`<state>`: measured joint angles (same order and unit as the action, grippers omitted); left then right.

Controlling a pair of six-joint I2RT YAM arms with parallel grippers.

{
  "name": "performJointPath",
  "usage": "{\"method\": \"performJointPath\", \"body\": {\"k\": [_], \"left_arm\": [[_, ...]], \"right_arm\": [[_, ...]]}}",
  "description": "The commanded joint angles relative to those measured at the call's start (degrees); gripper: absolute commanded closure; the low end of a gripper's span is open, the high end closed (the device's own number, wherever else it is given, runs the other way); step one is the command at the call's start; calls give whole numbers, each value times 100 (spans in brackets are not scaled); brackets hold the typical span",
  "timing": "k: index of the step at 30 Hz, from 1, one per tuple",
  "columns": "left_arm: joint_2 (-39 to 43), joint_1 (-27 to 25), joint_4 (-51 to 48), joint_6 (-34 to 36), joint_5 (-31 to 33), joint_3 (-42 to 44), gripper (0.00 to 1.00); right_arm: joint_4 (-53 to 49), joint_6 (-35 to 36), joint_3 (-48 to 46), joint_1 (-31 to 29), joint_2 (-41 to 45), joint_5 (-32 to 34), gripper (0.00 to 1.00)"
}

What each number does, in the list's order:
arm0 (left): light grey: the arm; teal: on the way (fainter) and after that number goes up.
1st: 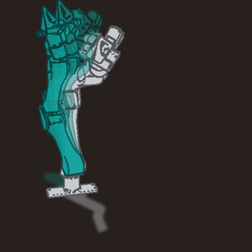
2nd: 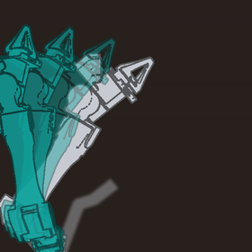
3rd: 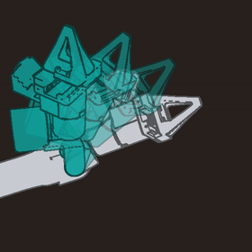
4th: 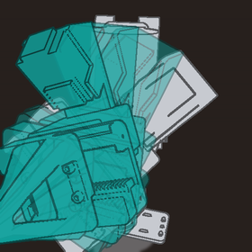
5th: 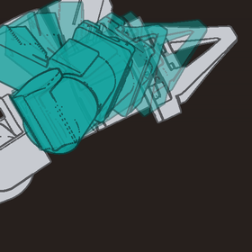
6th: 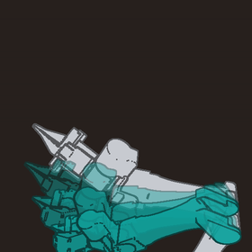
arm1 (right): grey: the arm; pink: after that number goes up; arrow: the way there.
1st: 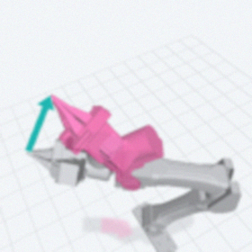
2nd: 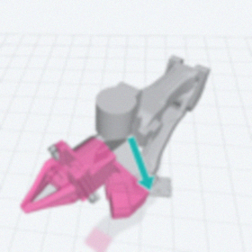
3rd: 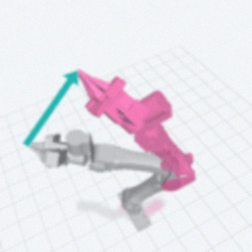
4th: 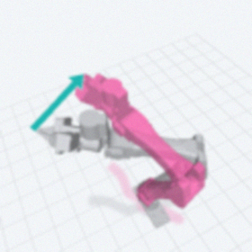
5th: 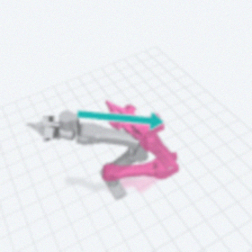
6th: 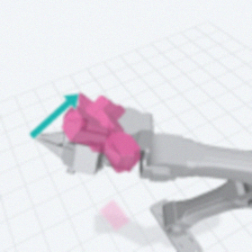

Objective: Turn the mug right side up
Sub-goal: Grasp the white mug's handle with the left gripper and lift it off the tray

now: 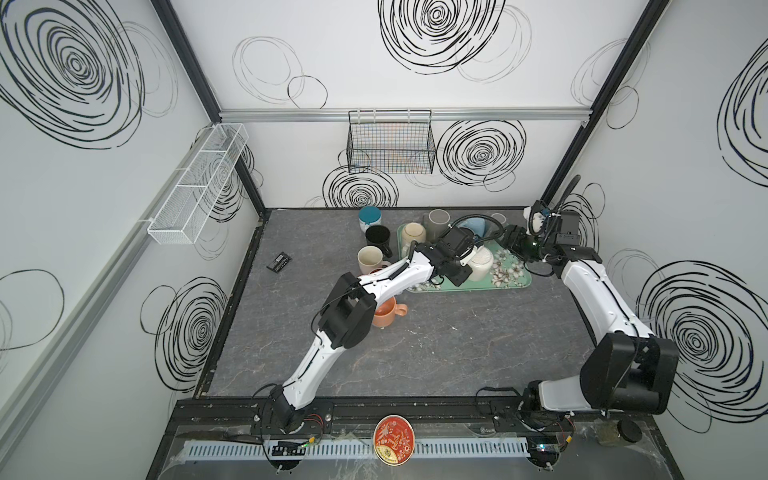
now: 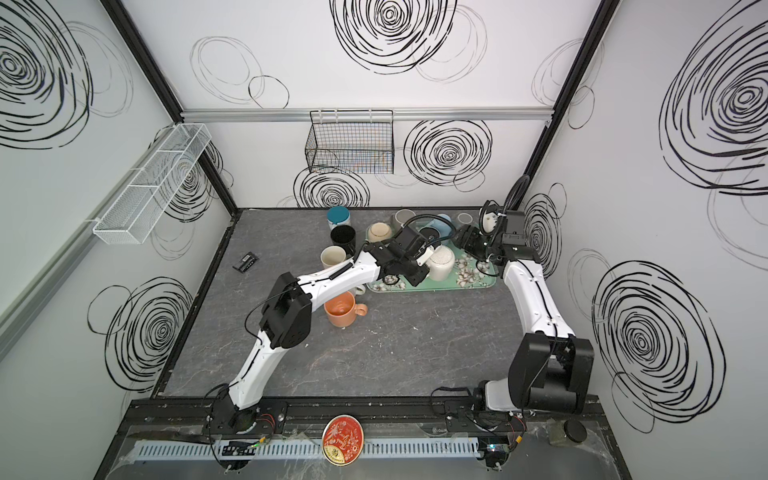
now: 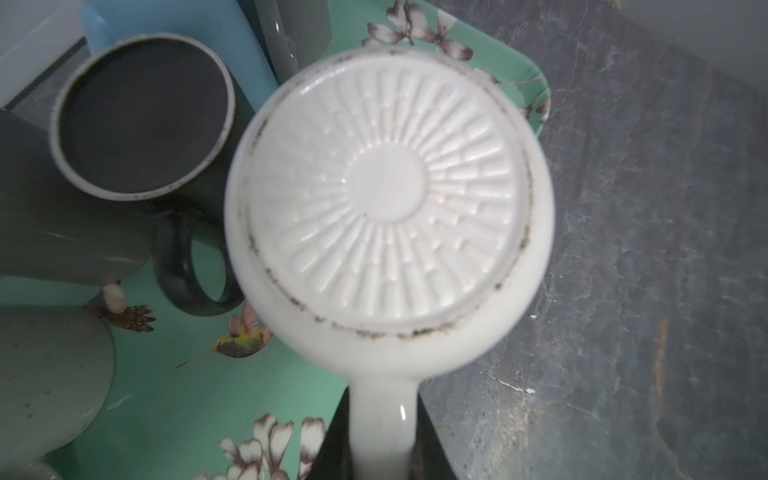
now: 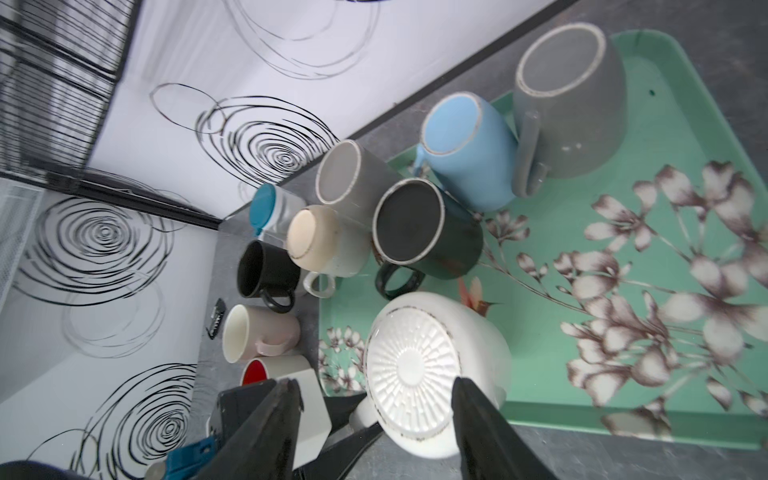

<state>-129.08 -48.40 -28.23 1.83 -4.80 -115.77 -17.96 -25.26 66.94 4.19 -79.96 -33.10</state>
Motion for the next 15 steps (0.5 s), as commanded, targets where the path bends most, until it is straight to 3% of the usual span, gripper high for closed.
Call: {"method": "performJointPath", "body": {"k": [1, 15], "left_arm": [[878, 165, 1276, -450, -109, 172, 100], [2943, 860, 2510, -1553, -103, 1790, 100]], "right_arm": [[804, -387, -71, -7, 300, -521, 38], [3280, -2202, -292, -4, 580, -1366, 41]]}}
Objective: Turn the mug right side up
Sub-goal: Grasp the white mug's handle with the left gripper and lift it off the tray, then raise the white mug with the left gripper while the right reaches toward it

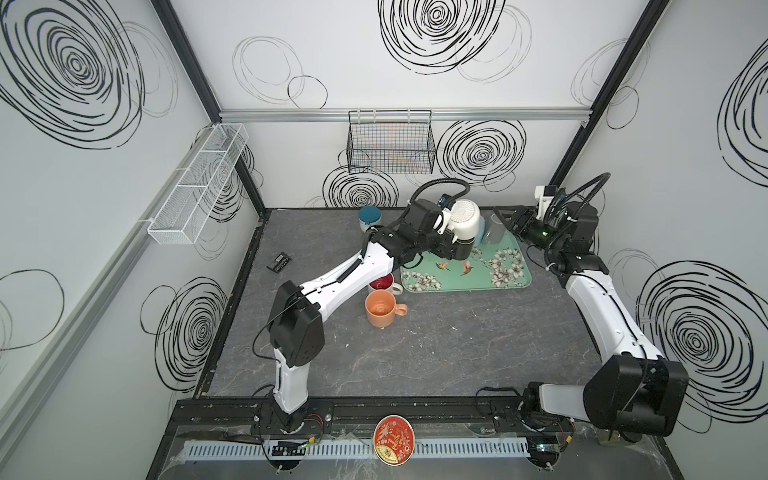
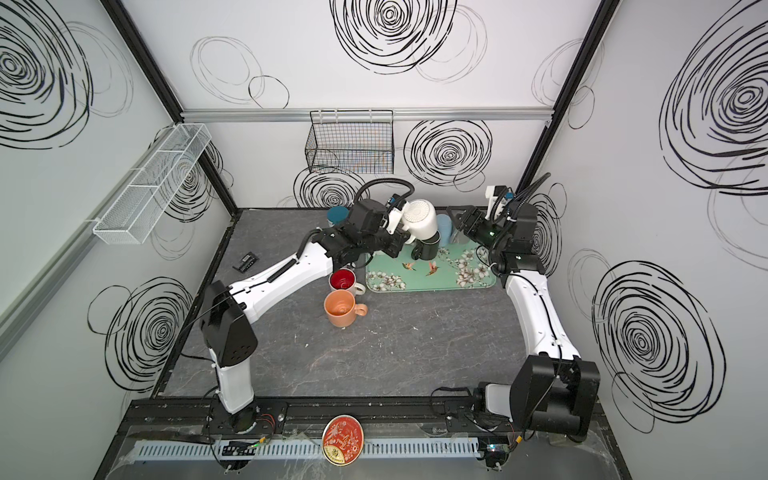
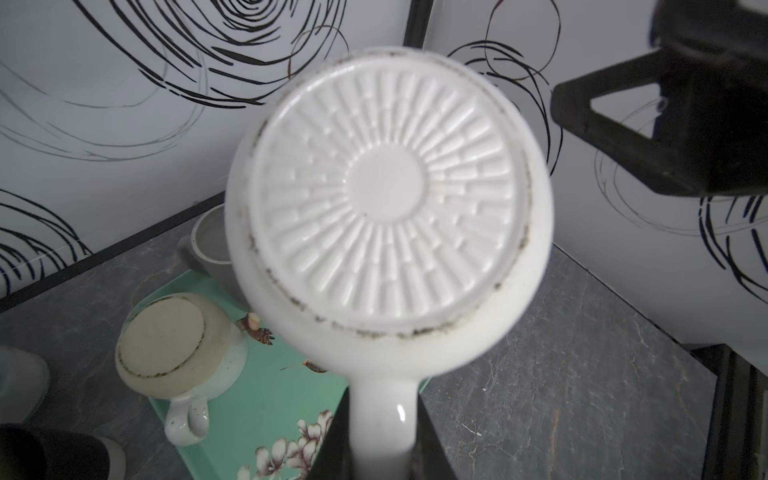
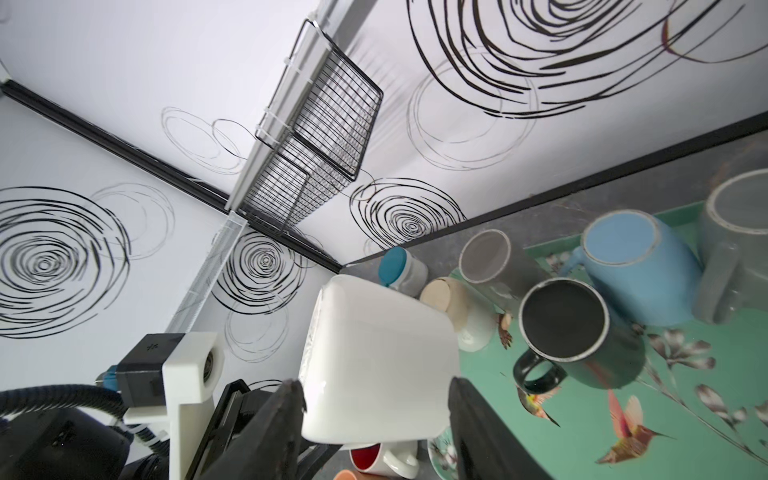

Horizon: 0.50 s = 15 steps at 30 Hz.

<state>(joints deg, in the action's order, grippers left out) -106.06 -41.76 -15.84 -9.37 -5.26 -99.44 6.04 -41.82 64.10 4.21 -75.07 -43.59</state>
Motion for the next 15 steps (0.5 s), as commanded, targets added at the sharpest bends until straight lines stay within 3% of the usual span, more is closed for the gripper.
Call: {"method": "performJointPath", "body": {"k": [1, 7, 15], "left_arm": [[822, 330, 1540, -652, -154, 387, 100], [1867, 1184, 3732, -2282, -522, 1988, 100], [2383, 1653, 5162, -3224, -753, 2575, 100]], "right_arm": [[1005, -639, 4, -15, 71, -357, 41], [1464, -924, 84, -333, -124, -421, 41], [1867, -870, 507, -1755, -700, -490, 41]]}}
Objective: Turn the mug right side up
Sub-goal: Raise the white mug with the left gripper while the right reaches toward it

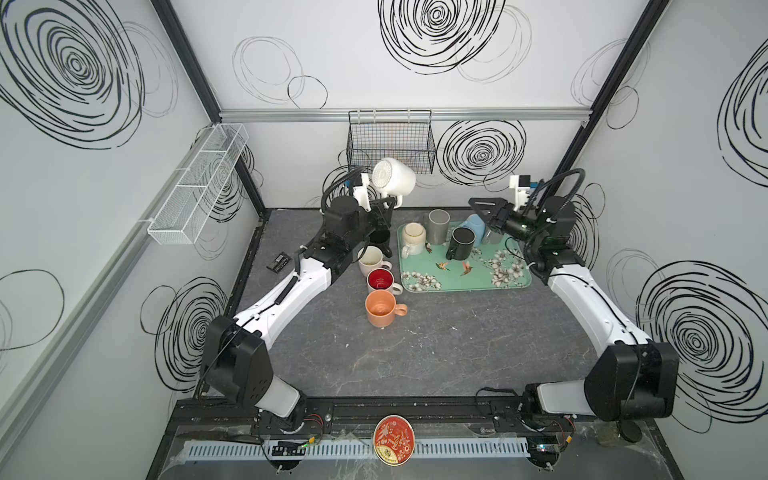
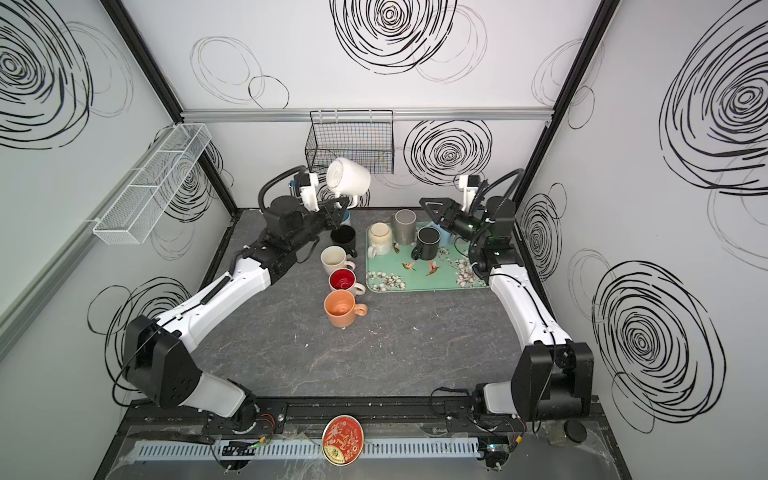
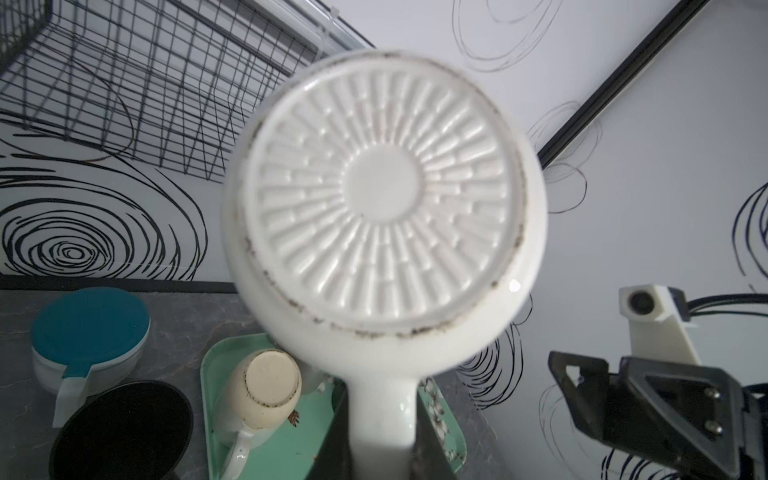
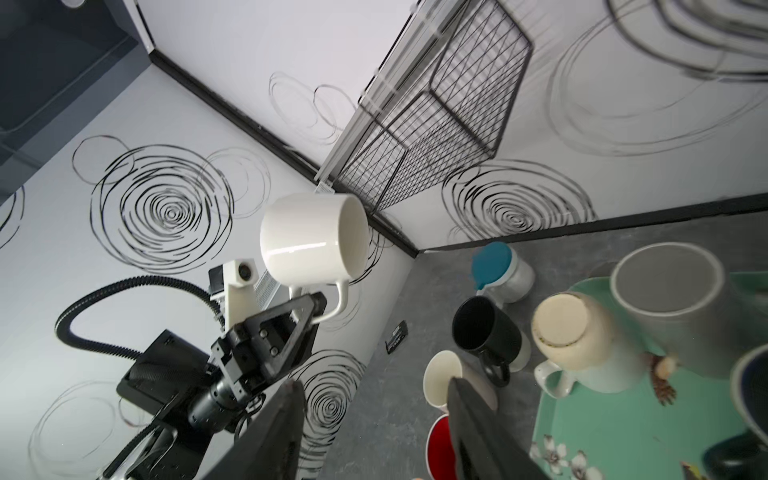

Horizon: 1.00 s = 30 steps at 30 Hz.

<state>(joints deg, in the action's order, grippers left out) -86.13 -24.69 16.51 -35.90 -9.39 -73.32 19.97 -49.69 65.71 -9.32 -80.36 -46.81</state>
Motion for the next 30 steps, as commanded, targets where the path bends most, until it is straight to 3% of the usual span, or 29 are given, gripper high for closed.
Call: {"method": "performJointPath", "body": {"k": [1, 6, 15, 30], "left_arm": [[395, -45, 2101, -686, -375, -14, 100], [324, -54, 2906, -1359, -422, 46, 100], [-10, -253, 3470, -1941, -794, -245, 100], [-497, -682, 3385, -2070, -1331, -938, 100]], "right_arm": [[510, -102, 436, -548, -271, -200, 40], [876, -332, 870, -1038, -716, -369, 40], [1571, -847, 1299, -1161, -1028, -451, 39], [1982, -1113, 1702, -1246, -1181, -207, 41]]}}
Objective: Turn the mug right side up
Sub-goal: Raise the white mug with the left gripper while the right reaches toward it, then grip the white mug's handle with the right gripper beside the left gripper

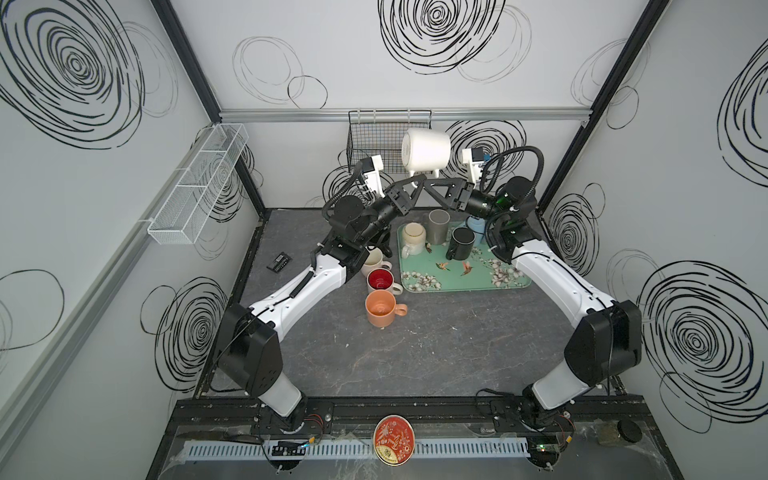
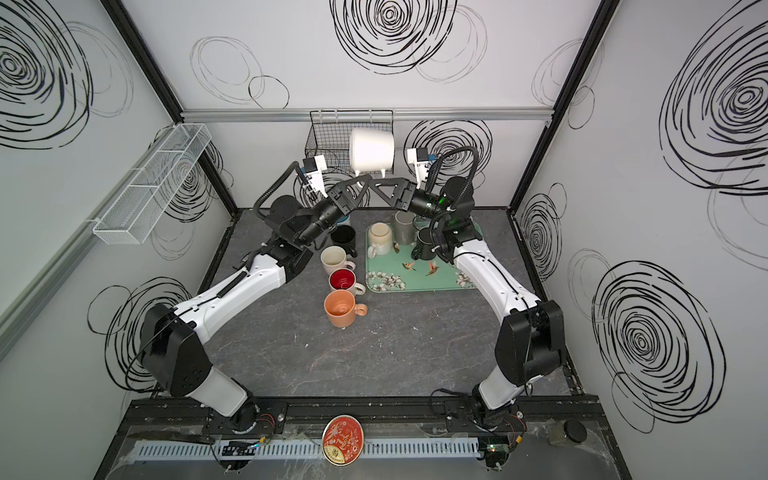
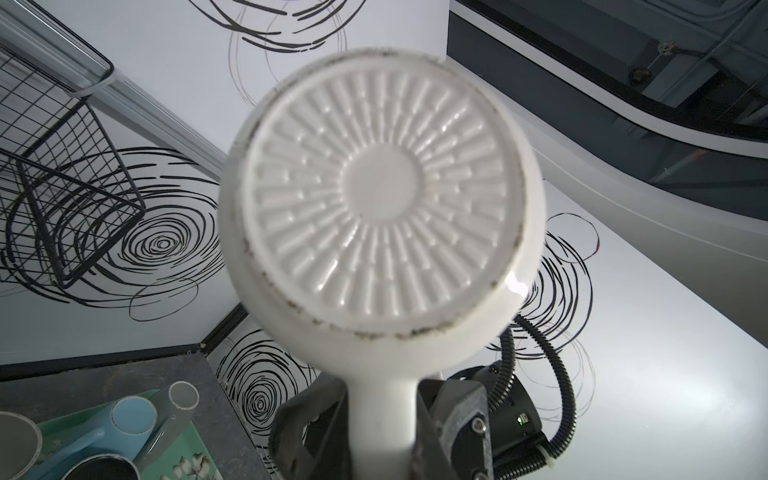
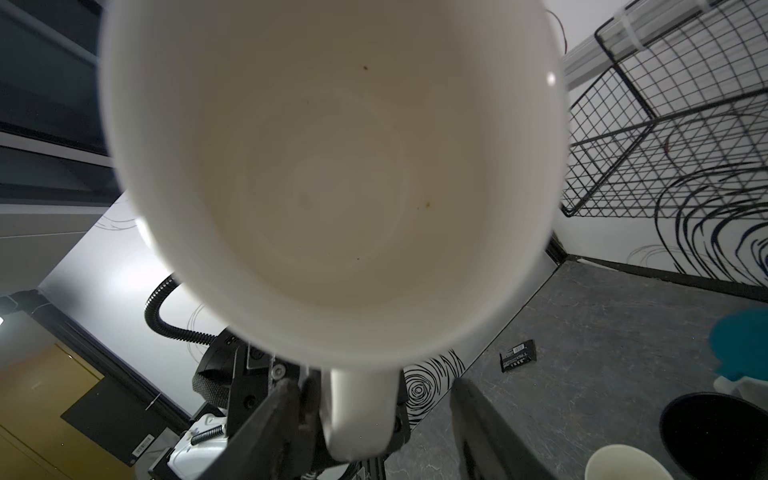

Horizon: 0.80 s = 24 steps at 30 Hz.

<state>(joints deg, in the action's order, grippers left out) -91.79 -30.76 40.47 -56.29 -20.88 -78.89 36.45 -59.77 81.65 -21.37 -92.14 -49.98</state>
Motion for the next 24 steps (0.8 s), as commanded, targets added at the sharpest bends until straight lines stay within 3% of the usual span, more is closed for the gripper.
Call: {"method": "performJointPath", "body": {"k": [1, 13, 24], "left_arm": [[65, -102, 989, -32, -174, -381, 100], [148, -115, 876, 73, -148, -297, 100], [67, -149, 753, 132, -265, -447, 100]], "right_arm": [[387, -127, 75, -39, 9, 155, 43], [693, -206, -559, 80, 465, 932, 51], [688, -206, -538, 89, 461, 885, 61]]}}
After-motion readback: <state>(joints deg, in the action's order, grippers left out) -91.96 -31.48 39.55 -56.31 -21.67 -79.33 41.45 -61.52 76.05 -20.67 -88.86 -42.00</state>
